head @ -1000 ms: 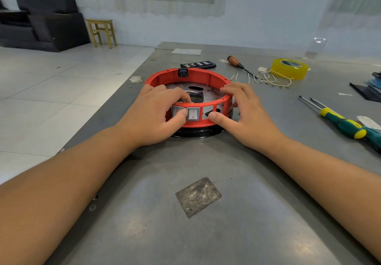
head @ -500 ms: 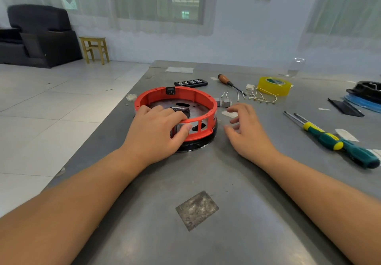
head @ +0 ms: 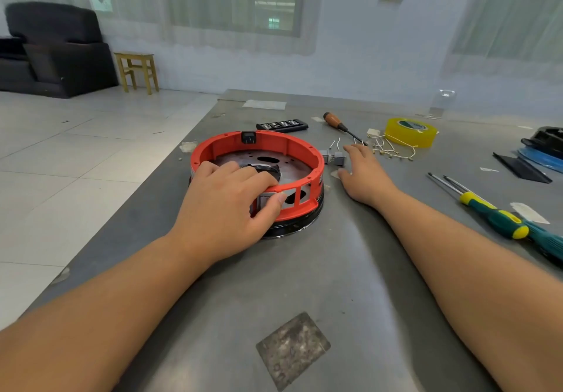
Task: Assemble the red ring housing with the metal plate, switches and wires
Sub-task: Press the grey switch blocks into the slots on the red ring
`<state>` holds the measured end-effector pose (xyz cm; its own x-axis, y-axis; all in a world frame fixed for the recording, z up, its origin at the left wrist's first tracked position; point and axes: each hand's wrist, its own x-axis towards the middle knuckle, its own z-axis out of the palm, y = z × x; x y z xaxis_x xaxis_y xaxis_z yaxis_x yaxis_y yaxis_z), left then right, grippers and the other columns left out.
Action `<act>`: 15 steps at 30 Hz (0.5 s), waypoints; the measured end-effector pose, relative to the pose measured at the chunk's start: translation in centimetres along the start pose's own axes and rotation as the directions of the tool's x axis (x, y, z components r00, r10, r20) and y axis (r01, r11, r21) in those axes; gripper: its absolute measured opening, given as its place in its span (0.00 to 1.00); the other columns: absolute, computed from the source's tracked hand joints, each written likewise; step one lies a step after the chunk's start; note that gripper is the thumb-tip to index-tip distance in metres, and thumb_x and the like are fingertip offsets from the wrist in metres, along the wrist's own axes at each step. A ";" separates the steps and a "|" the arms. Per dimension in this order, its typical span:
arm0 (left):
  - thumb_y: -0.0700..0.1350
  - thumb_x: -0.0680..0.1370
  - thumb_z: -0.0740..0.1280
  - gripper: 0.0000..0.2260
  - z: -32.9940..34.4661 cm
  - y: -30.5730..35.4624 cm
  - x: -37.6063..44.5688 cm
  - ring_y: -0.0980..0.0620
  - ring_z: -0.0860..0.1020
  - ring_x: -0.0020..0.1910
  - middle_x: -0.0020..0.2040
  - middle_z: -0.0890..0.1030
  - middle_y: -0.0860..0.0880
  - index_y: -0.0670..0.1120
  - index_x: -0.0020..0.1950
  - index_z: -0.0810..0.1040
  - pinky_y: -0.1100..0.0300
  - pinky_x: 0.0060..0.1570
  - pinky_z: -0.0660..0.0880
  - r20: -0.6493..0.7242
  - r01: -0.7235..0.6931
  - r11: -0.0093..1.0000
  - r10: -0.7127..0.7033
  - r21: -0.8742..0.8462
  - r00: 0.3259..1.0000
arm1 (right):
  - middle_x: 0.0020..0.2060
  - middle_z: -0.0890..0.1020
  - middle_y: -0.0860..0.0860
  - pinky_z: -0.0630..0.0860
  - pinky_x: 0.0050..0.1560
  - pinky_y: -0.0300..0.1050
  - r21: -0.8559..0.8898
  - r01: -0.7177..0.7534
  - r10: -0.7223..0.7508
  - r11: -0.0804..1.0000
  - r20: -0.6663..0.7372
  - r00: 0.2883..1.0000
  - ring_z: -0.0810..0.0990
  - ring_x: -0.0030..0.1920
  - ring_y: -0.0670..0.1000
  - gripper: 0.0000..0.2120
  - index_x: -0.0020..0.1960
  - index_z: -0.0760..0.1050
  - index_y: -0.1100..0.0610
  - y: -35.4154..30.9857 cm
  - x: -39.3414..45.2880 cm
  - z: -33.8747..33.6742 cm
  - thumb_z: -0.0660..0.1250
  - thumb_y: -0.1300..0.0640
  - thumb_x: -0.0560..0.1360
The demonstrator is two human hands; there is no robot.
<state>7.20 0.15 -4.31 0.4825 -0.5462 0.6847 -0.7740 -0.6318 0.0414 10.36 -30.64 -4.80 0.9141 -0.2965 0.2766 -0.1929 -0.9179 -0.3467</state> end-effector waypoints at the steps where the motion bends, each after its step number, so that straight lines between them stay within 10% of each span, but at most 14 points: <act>1: 0.60 0.82 0.56 0.20 0.0 0.0 0.0 0.48 0.77 0.41 0.41 0.82 0.54 0.51 0.54 0.84 0.46 0.47 0.71 -0.005 -0.002 1.000 0.002 -0.001 1.000 | 0.80 0.59 0.56 0.57 0.79 0.52 -0.023 0.011 -0.011 1.000 0.004 1.000 0.60 0.79 0.59 0.28 0.81 0.59 0.57 0.1 0.6 0.2 0.62 0.55 0.83; 15: 0.61 0.82 0.54 0.23 -0.5 0.2 0.0 0.48 0.78 0.43 0.43 0.83 0.53 0.50 0.55 0.84 0.47 0.49 0.72 0.035 0.014 1.000 -0.014 -0.014 0.999 | 0.68 0.72 0.57 0.71 0.69 0.51 -0.011 0.048 -0.048 0.999 -0.008 0.999 0.74 0.66 0.58 0.16 0.69 0.72 0.55 -0.6 -1.8 -0.3 0.64 0.55 0.83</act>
<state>6.83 0.28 -3.90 0.5073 -0.5562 0.6582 -0.7726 -0.6319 0.0616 8.74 -29.66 -4.78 0.9195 -0.2542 0.2998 -0.1529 -0.9339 -0.3232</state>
